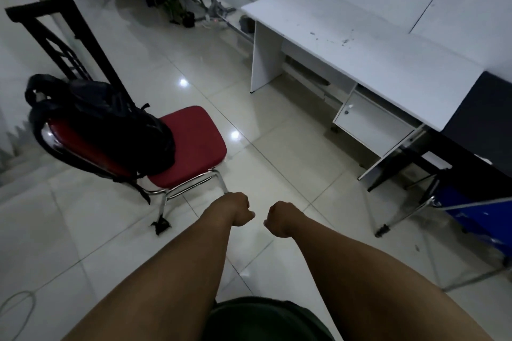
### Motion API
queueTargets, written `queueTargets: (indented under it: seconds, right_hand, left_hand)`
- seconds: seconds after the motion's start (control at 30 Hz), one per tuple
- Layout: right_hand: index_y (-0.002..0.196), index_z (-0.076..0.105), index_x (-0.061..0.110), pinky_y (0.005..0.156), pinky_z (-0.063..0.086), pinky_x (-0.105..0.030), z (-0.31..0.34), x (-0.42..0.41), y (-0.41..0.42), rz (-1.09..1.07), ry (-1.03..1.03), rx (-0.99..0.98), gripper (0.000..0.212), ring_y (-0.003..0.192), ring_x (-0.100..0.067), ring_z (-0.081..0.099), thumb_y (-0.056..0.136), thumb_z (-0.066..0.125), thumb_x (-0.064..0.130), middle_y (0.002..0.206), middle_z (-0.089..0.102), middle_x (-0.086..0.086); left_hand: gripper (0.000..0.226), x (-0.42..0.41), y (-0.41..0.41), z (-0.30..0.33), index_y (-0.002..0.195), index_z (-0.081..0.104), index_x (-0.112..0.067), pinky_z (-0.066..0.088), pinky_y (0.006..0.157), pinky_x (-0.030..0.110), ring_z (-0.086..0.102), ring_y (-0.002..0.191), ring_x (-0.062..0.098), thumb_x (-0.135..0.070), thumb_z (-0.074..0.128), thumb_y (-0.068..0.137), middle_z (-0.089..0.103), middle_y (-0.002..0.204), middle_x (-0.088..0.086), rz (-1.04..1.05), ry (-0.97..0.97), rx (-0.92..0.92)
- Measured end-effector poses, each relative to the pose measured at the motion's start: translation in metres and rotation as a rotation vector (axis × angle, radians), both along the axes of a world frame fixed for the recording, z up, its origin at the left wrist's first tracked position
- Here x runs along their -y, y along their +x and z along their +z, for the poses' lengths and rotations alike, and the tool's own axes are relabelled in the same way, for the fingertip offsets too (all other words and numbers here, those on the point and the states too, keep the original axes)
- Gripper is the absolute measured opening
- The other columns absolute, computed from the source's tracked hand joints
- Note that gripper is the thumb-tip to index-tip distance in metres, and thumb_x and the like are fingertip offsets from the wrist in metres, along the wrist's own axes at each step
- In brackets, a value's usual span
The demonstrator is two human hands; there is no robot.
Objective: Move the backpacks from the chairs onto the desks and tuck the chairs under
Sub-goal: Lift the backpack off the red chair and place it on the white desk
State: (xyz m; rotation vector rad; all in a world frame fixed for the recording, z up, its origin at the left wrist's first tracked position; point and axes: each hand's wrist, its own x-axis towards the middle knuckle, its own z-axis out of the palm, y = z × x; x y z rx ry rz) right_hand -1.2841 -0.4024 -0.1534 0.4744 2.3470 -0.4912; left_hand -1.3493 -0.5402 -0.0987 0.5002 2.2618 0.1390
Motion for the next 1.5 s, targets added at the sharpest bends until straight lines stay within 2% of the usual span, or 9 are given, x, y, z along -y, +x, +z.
queueTargets:
  seconds: [0.37, 0.57, 0.67, 0.8, 0.97, 1.17, 1.33, 1.43, 1.5]
  right_hand:
    - [0.121, 0.062, 0.008, 0.084, 0.049, -0.031, 0.007, 0.116, -0.109, -0.157, -0.089, 0.010, 0.039, 0.112, -0.026, 0.060, 0.097, 0.054, 0.037, 0.123, 0.064, -0.008]
    - [0.120, 0.063, 0.007, 0.085, 0.051, -0.031, 0.001, 0.131, -0.160, -0.165, -0.090, 0.029, 0.039, 0.109, -0.025, 0.061, 0.097, 0.054, 0.036, 0.121, 0.065, -0.008]
    - [0.116, 0.062, 0.008, 0.076, 0.045, -0.029, -0.002, 0.130, -0.190, -0.133, -0.064, 0.015, 0.036, 0.098, -0.022, 0.059, 0.096, 0.053, 0.037, 0.118, 0.065, -0.006]
    - [0.109, 0.062, 0.007, 0.073, 0.041, -0.029, 0.003, 0.138, -0.232, -0.113, -0.047, -0.008, 0.033, 0.086, -0.020, 0.052, 0.096, 0.053, 0.036, 0.114, 0.065, -0.008]
    - [0.117, 0.063, 0.008, 0.071, 0.040, -0.029, 0.007, 0.150, -0.265, -0.100, -0.023, -0.002, 0.031, 0.085, -0.021, 0.050, 0.095, 0.052, 0.028, 0.117, 0.063, -0.009]
    - [0.108, 0.065, 0.011, 0.069, 0.043, -0.029, 0.020, 0.190, -0.306, -0.203, 0.008, -0.045, 0.024, 0.082, -0.023, 0.054, 0.090, 0.052, 0.022, 0.108, 0.064, -0.010]
    - [0.078, 0.061, 0.014, 0.067, 0.043, -0.029, 0.028, 0.247, -0.333, -0.308, -0.022, -0.050, 0.017, 0.081, -0.022, 0.058, 0.090, 0.054, 0.023, 0.092, 0.062, -0.008]
    - [0.093, 0.068, 0.009, 0.070, 0.041, -0.029, 0.027, 0.285, -0.345, -0.408, -0.074, -0.088, 0.021, 0.082, -0.023, 0.055, 0.092, 0.055, 0.027, 0.090, 0.059, -0.010]
    - [0.085, 0.062, 0.013, 0.071, 0.040, -0.029, 0.027, 0.310, -0.350, -0.456, -0.107, -0.118, 0.016, 0.082, -0.024, 0.054, 0.090, 0.057, 0.027, 0.090, 0.057, -0.009]
  left_hand:
    - [0.057, 0.097, -0.143, 0.008, 0.146, 0.044, -0.010, 0.041, 0.105, 0.034, 0.049, 0.129, 0.025, -0.039, 0.053, 0.098, 0.048, 0.146, 0.007, -0.127, -0.038, -0.028]
    - [0.049, 0.114, -0.189, 0.002, 0.139, 0.051, -0.012, 0.044, 0.100, 0.033, 0.051, 0.125, 0.026, -0.034, 0.055, 0.096, 0.052, 0.141, 0.008, -0.141, 0.005, -0.003]
    - [0.042, 0.115, -0.210, 0.003, 0.132, 0.058, -0.011, 0.048, 0.092, 0.033, 0.056, 0.116, 0.026, -0.033, 0.054, 0.096, 0.058, 0.131, 0.009, -0.130, 0.023, -0.001]
    - [0.035, 0.124, -0.250, 0.003, 0.114, 0.066, -0.009, 0.050, 0.081, 0.032, 0.063, 0.098, 0.025, -0.036, 0.058, 0.093, 0.066, 0.107, 0.008, -0.085, 0.030, 0.012]
    - [0.045, 0.135, -0.286, 0.004, 0.124, 0.063, -0.011, 0.051, 0.094, 0.037, 0.061, 0.108, 0.027, -0.041, 0.060, 0.091, 0.065, 0.121, 0.009, -0.085, 0.029, 0.010]
    - [0.044, 0.163, -0.335, 0.010, 0.128, 0.062, -0.013, 0.047, 0.101, 0.037, 0.057, 0.119, 0.028, -0.040, 0.059, 0.093, 0.061, 0.132, 0.007, -0.218, 0.081, -0.027]
    - [0.046, 0.208, -0.369, 0.021, 0.129, 0.061, -0.013, 0.047, 0.102, 0.038, 0.056, 0.120, 0.030, -0.041, 0.059, 0.093, 0.060, 0.133, 0.008, -0.350, 0.091, -0.040]
    - [0.048, 0.244, -0.385, 0.022, 0.132, 0.058, -0.012, 0.048, 0.101, 0.040, 0.056, 0.119, 0.030, -0.040, 0.059, 0.093, 0.058, 0.133, 0.010, -0.410, 0.049, -0.017]
    - [0.047, 0.268, -0.394, 0.020, 0.131, 0.058, -0.011, 0.049, 0.098, 0.039, 0.058, 0.115, 0.030, -0.039, 0.058, 0.094, 0.059, 0.132, 0.011, -0.452, -0.003, -0.007]
